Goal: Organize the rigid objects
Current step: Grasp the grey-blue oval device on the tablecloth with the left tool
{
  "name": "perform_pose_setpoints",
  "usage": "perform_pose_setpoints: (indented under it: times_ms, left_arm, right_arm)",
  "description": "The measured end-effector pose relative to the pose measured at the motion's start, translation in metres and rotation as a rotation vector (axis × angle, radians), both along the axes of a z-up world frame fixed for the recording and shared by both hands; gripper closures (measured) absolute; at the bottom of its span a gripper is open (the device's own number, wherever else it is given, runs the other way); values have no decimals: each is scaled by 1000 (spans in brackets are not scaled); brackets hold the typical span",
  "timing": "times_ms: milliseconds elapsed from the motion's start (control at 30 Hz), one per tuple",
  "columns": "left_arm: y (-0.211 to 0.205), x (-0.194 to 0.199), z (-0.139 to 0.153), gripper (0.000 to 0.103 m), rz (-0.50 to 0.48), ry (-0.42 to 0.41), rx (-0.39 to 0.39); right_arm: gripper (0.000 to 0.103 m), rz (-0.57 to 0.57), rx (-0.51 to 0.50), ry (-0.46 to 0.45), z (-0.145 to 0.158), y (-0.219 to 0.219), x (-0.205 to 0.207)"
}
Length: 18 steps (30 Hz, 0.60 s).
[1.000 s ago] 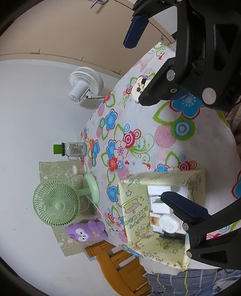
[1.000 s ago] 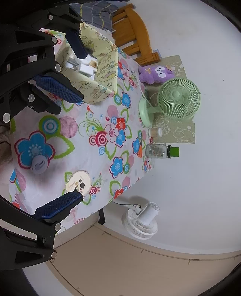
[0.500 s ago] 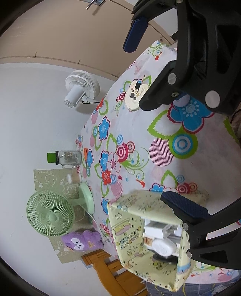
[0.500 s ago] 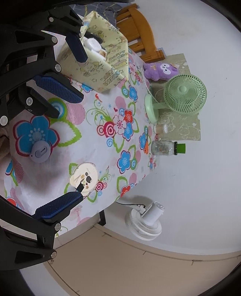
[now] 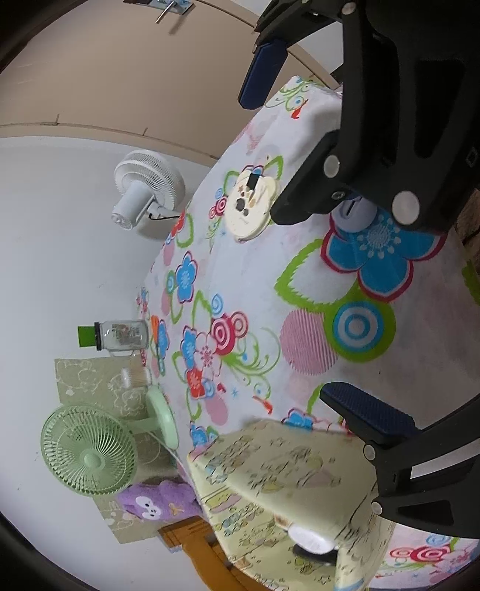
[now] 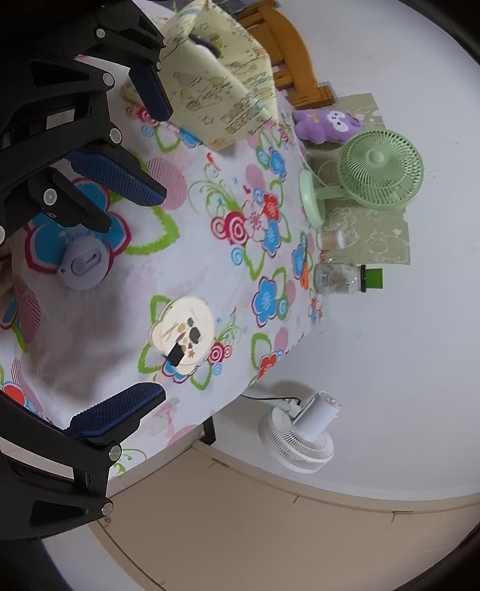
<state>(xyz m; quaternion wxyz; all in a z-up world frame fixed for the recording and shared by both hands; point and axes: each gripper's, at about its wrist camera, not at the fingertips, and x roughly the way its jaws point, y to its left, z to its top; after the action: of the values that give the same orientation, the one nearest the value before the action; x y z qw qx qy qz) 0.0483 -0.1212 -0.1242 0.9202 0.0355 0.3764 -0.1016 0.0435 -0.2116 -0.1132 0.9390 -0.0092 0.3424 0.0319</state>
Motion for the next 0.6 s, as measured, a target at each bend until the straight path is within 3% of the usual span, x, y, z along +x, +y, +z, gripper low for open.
perform_pose_setpoints:
  times_ms: [600]
  left_arm:
    - [-41, 3, -26, 8, -68, 35, 8]
  right_arm:
    - [5, -97, 9, 58, -31, -41, 0]
